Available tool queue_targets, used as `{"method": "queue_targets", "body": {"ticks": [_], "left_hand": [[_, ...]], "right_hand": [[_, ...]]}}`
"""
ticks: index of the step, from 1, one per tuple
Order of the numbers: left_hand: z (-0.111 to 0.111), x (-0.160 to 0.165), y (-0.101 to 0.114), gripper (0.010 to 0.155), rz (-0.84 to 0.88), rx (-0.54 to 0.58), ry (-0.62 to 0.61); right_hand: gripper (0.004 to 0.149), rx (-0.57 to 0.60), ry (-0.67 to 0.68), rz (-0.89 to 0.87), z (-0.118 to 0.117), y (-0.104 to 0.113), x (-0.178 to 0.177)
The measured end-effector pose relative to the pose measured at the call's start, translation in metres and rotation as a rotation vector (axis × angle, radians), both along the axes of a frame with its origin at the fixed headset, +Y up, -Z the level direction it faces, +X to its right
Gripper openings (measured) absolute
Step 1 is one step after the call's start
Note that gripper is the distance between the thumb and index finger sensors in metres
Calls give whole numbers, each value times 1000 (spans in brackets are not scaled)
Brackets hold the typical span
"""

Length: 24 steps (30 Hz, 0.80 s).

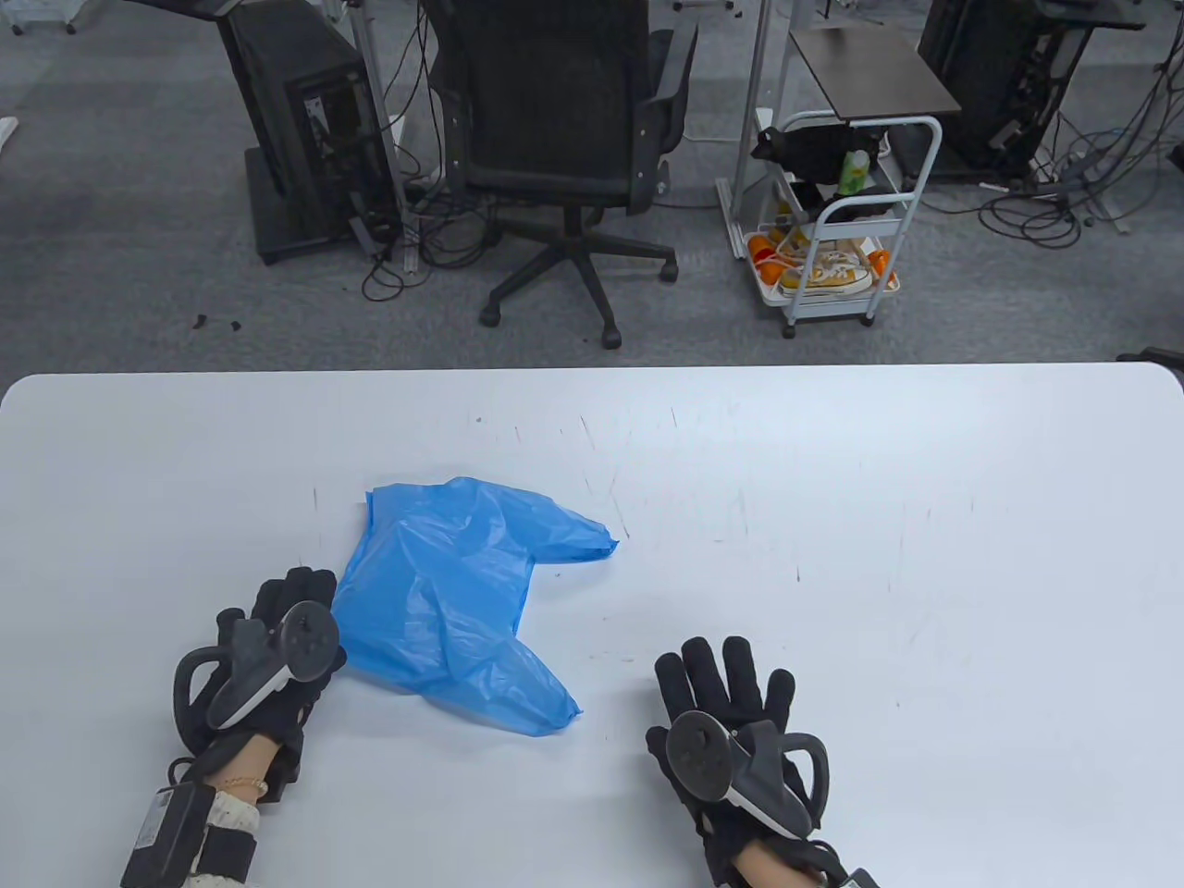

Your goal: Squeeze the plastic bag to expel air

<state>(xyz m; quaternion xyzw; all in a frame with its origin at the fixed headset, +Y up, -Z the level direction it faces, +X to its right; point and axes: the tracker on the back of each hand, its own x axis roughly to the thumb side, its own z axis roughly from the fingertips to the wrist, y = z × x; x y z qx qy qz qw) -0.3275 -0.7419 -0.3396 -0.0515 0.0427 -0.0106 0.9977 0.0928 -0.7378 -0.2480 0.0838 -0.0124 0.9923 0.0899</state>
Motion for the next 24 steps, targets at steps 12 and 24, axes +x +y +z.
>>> {"method": "queue_targets", "body": {"ticks": [12,24], "left_hand": [[14,15,10,53,64,142,28],[59,65,26,53,31,257,-95]], "right_hand": [[70,-10,5,0,-1,1,2],[70,2,-9,-14,-3,2,4]]}}
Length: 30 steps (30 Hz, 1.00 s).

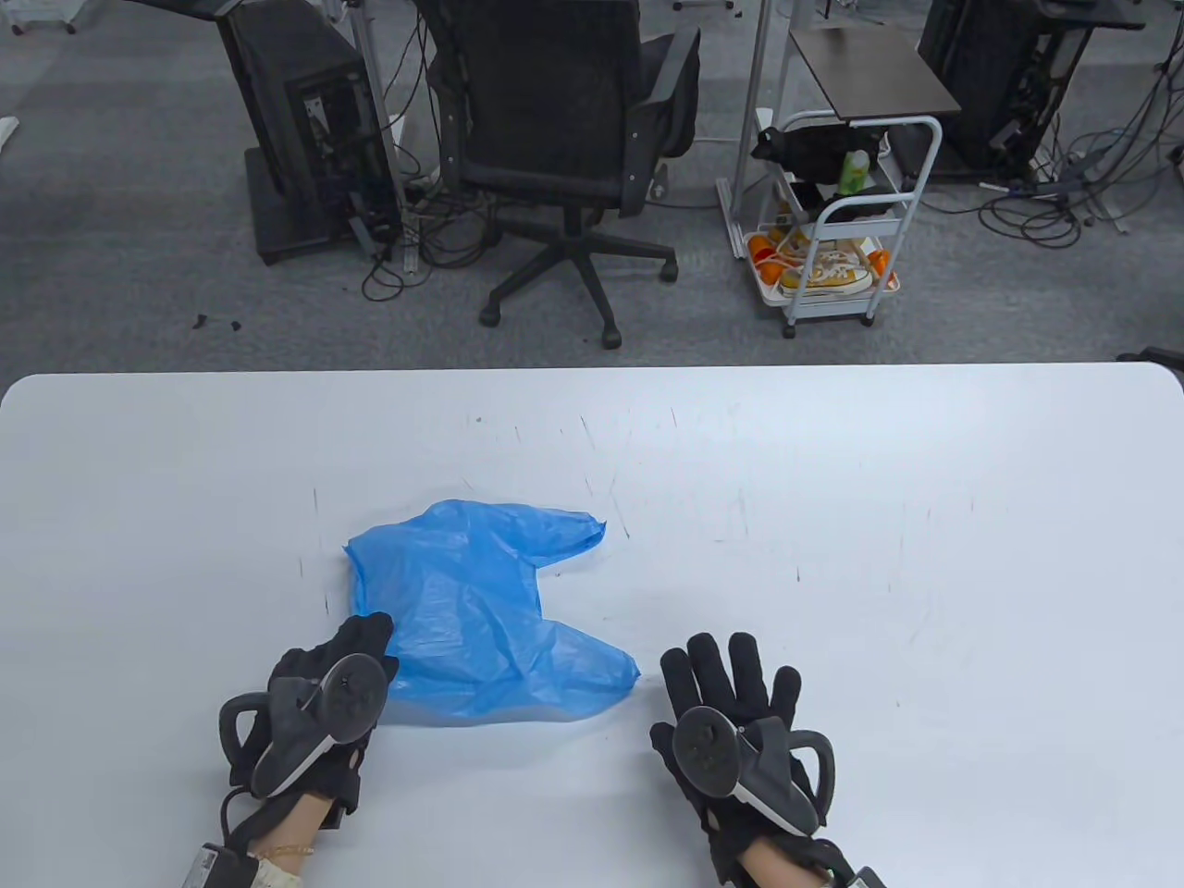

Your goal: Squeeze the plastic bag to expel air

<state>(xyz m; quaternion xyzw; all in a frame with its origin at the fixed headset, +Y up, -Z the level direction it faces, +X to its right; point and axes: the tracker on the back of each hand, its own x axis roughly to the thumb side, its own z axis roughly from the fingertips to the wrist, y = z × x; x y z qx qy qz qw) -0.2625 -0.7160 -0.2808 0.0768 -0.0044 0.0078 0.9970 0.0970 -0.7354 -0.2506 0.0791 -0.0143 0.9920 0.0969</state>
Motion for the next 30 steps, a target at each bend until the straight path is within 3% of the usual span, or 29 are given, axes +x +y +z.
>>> {"method": "queue_targets", "body": {"ticks": [8,16,21,30], "left_hand": [[13,30,-8,54,27,-7,-75],[20,19,-21,75,31,-175,-164],[21,11,-26,76,18,-260,-191],[19,8,-29,70,-2,-286,-185]], "right_hand": [[70,1,-13,0,-1,-1,3],[70,-6,-12,7,-1,-2,3],[70,-3,-10,15,0,-3,1],[71,31,8,-1,-2,3,-12]]}}
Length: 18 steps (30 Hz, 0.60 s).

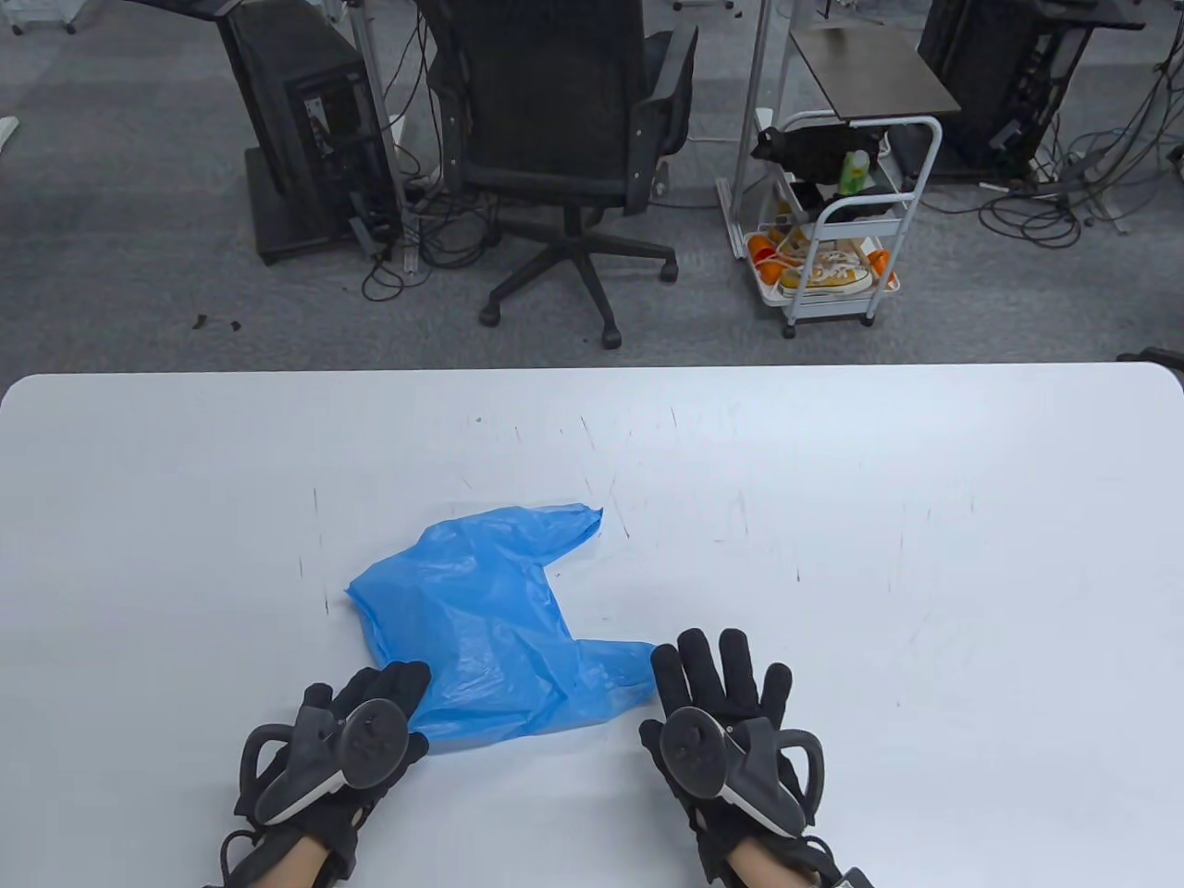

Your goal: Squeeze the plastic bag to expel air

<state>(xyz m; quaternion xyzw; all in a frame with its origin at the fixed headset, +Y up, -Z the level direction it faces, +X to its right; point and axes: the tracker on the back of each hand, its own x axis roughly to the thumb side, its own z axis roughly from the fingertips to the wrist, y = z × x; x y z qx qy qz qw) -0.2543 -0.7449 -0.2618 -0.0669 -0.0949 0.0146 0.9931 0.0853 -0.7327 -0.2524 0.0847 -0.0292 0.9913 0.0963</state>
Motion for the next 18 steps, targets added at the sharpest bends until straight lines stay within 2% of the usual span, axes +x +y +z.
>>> {"method": "queue_targets", "body": {"ticks": [8,12,18], "left_hand": [[1,-4,-7,60,-116,-69,12],[0,-2,-13,60,-162,-124,22],[0,-1,-15,60,-166,-135,25]], "right_hand": [[70,2,99,-19,-1,7,-34],[70,3,190,-50,-3,16,-69],[70,-18,339,-78,-8,24,-129]]}}
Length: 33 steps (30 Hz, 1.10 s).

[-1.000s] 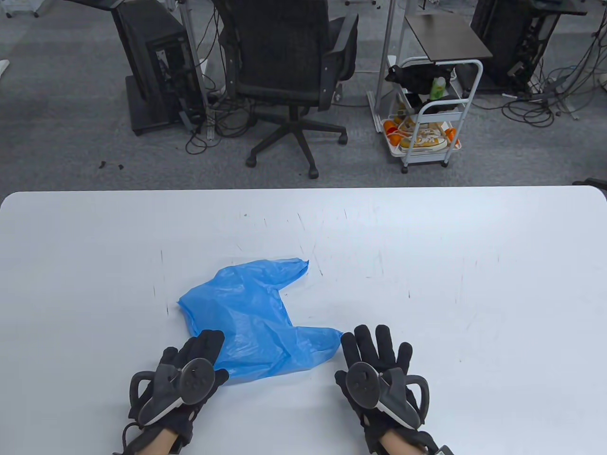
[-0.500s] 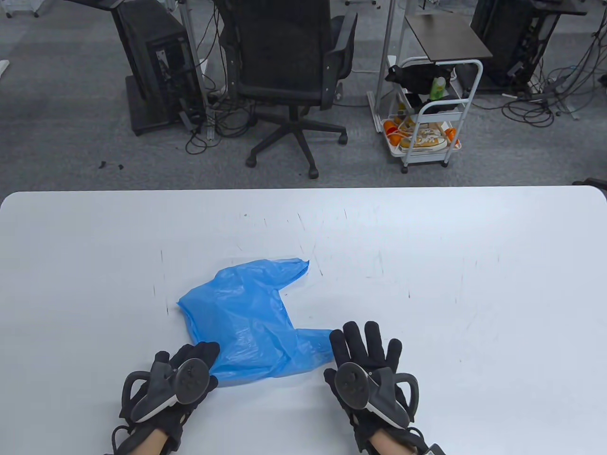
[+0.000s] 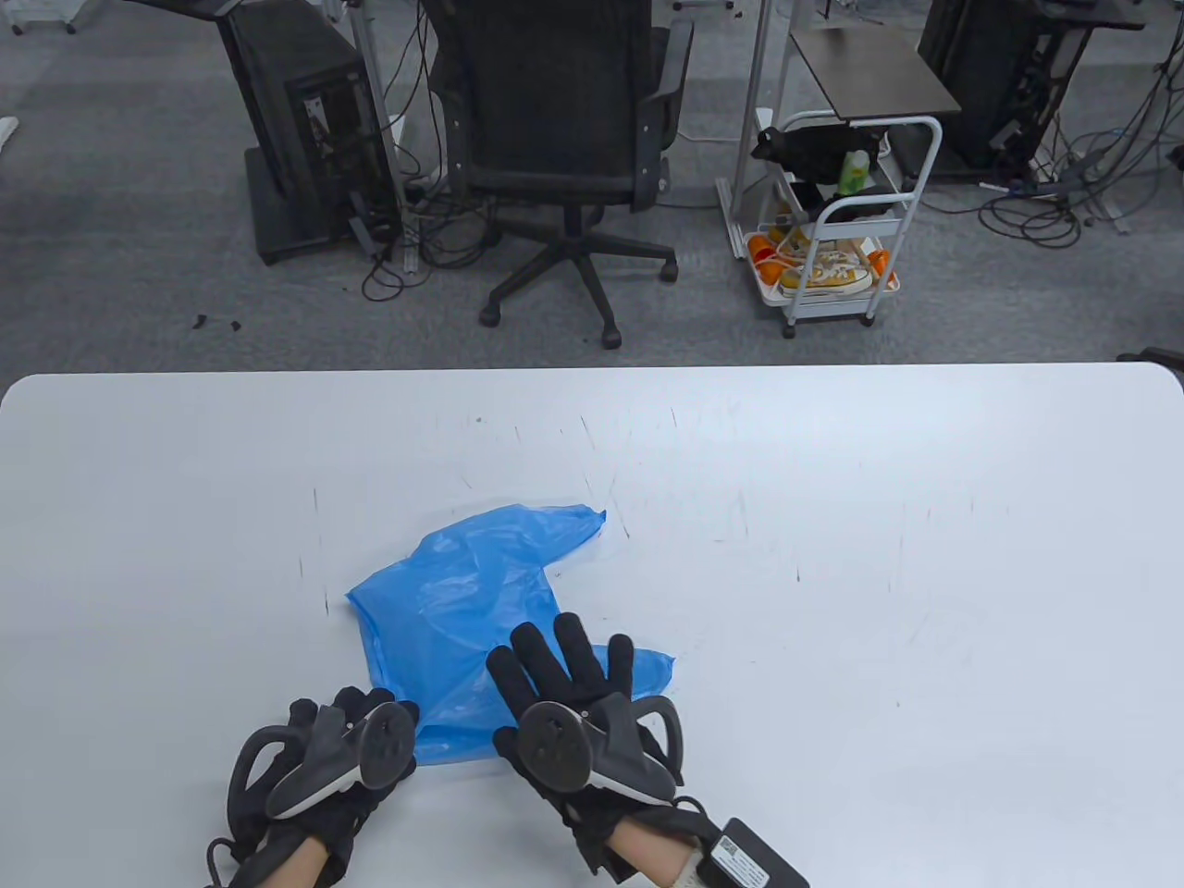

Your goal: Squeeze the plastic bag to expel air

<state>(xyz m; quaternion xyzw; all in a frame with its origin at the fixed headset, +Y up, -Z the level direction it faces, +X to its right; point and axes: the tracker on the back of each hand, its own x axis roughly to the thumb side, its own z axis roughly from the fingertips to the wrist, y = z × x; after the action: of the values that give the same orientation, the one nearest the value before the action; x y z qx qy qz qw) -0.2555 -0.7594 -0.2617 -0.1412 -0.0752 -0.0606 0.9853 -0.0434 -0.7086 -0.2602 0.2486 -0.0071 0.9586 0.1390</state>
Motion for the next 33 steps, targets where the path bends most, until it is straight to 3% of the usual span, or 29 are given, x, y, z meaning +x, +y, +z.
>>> {"method": "queue_targets", "body": {"ticks": [4,10,20,27,30,33], "left_hand": [[-1,-3,1,59,17,-6,9],[-1,-3,1,58,11,-15,4],[-1,-5,1,57,-13,-41,19],[1,-5,2,60,-24,-81,40],[5,-1,9,69,3,-11,-4],[8,8,16,65,90,28,-69]], "right_hand": [[69,-59,59,32,-6,-11,-36],[67,-171,57,74,-15,-35,-59],[53,-178,32,183,-20,-51,-59],[52,-187,15,225,-20,-58,-55],[52,-190,8,242,-21,-59,-53],[52,-206,2,239,-21,-60,-51]]}}
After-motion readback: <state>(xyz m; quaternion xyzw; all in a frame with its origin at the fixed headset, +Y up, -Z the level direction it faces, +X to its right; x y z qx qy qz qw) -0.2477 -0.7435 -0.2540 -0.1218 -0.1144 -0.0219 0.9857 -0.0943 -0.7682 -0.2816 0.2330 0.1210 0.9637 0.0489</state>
